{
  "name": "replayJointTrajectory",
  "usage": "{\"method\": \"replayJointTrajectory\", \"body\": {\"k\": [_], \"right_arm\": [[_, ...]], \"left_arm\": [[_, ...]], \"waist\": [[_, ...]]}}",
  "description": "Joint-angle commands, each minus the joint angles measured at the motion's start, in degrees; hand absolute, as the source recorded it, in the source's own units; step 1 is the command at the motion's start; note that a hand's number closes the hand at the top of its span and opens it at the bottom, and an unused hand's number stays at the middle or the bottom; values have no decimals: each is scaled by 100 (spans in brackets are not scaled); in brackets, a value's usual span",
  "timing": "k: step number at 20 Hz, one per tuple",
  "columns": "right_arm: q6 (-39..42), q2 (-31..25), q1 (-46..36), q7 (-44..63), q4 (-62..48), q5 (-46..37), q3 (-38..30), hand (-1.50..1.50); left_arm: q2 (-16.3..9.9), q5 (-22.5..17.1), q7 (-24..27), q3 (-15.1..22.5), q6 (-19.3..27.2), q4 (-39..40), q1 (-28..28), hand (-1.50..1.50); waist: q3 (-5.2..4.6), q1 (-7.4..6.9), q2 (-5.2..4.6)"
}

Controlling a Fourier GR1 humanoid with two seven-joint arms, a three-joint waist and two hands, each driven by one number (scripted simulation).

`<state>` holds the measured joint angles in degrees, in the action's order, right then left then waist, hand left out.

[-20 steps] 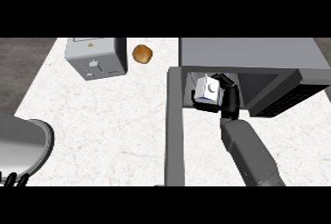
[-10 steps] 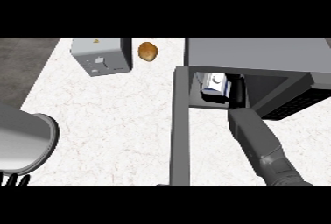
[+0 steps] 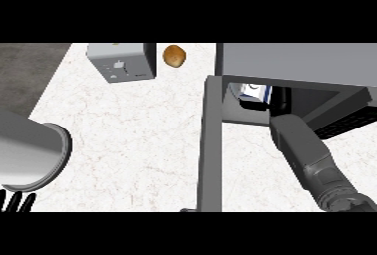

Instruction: Pick up the milk, place it into the microwave and close the microwave

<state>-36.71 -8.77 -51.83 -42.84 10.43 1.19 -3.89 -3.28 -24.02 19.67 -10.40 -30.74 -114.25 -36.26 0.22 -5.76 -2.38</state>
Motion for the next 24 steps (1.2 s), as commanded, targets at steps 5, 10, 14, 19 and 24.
{"method": "replayJointTrajectory", "body": {"k": [5,10,14,19,24], "right_arm": [[-286,-102,-265,-388,-46,84,-239,150],[-449,-276,-357,-702,58,170,-437,150],[-1413,-269,-633,-448,-157,-27,-380,150],[-1814,-353,-637,-476,-194,-59,-463,150],[-1956,-273,-590,-513,-174,-27,-567,150]], "left_arm": [[-64,6,39,-26,-122,165,83,-150],[-60,-1,52,-92,-47,203,247,-150],[-103,104,-4,-28,-66,319,369,-150],[55,213,6,141,-35,349,338,-150],[-174,104,37,-78,-165,575,478,-150]], "waist": [[15,-145,-66],[14,-147,-95],[0,-224,-116],[5,-238,-116],[10,-280,-158]]}}
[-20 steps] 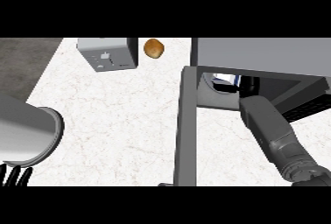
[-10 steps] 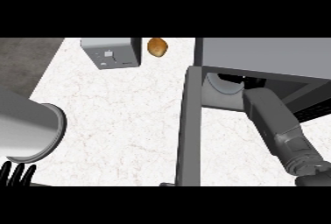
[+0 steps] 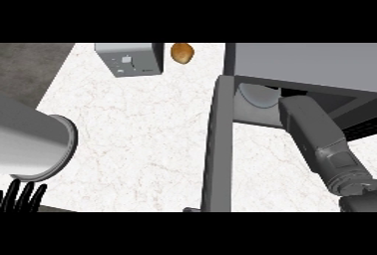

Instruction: Pick up the milk, place it into the microwave and close the microwave

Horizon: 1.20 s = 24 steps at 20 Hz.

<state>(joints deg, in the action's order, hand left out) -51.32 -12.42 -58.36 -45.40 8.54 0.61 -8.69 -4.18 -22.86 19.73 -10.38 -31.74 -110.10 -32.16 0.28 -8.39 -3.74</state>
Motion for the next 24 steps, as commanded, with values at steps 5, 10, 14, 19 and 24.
{"method": "replayJointTrajectory", "body": {"k": [5,10,14,19,24], "right_arm": [[-1909,-341,710,1538,-835,-743,588,-150],[-827,71,205,1459,-832,-1295,1123,-150],[-409,141,-96,1498,-826,-1352,1179,-150],[-51,312,-75,1386,-774,-1365,1192,-150],[332,587,-118,1417,-783,-1343,1170,-150]], "left_arm": [[-135,-7,-37,-62,-22,-73,170,-150],[-10,121,-86,89,84,11,317,-150],[-75,209,-71,17,124,144,492,-150],[-57,196,-14,-59,153,189,498,-150],[-86,244,-13,-12,79,81,418,-150]], "waist": [[-59,-170,-171],[5,-230,-58],[7,-205,-70],[15,-145,-38],[15,-141,-6]]}}
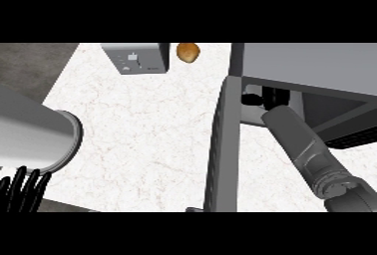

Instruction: Pick up the milk, place it into the microwave and close the microwave

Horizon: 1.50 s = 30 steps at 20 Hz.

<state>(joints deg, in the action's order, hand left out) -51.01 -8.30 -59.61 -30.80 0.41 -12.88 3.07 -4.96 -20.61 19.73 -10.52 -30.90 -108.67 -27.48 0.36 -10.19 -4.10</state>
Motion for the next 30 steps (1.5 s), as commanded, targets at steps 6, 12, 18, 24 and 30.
{"method": "replayJointTrajectory", "body": {"k": [6,12,18,24,30], "right_arm": [[965,233,110,-540,603,583,-582,-150],[1764,319,549,-1216,834,1033,-1037,-150],[2663,410,1026,-1869,873,1369,-1369,-150],[3033,464,1489,-2546,833,1465,-1509,-150],[3304,819,2131,-3183,939,1481,-1494,-150]], "left_arm": [[57,74,113,9,-50,112,-81,-150],[37,0,176,-34,-174,-46,-344,-150],[186,71,145,57,-90,-248,-464,-150],[172,84,143,0,-194,-252,-646,-150],[54,-197,-404,-124,-13,-491,-477,-150]], "waist": [[11,231,72],[11,345,136],[-2,545,212],[-17,706,289],[-25,878,361]]}}
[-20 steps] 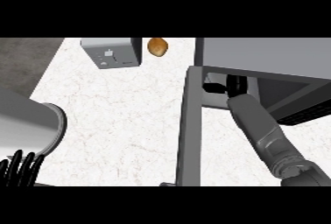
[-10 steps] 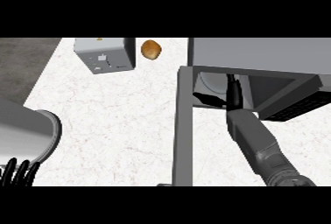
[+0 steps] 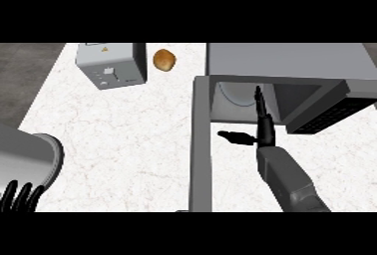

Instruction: Pick up the milk, place it into the microwave and close the microwave

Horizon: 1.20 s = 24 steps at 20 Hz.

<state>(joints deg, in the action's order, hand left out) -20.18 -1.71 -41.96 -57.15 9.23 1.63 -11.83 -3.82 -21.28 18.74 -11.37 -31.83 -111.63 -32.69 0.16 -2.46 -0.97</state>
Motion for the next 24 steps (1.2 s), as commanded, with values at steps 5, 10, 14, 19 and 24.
{"method": "replayJointTrajectory", "body": {"k": [5,10,14,19,24], "right_arm": [[992,162,704,-574,218,-17,154,-150],[1406,-154,1422,-561,664,-175,481,-150],[1219,-126,2094,-167,1706,3,534,-150],[1604,-461,2919,-259,2464,152,551,150],[1760,-771,3669,177,3425,301,608,150]], "left_arm": [[196,530,-31,278,0,87,100,-150],[167,793,12,289,-114,300,177,-150],[215,812,-236,387,-93,263,194,-150],[256,1132,-341,1027,-316,182,216,-150],[203,2002,-64,1538,-509,367,182,-150]], "waist": [[-12,192,85],[-19,289,116],[-24,333,136],[-26,375,138],[-25,318,130]]}}
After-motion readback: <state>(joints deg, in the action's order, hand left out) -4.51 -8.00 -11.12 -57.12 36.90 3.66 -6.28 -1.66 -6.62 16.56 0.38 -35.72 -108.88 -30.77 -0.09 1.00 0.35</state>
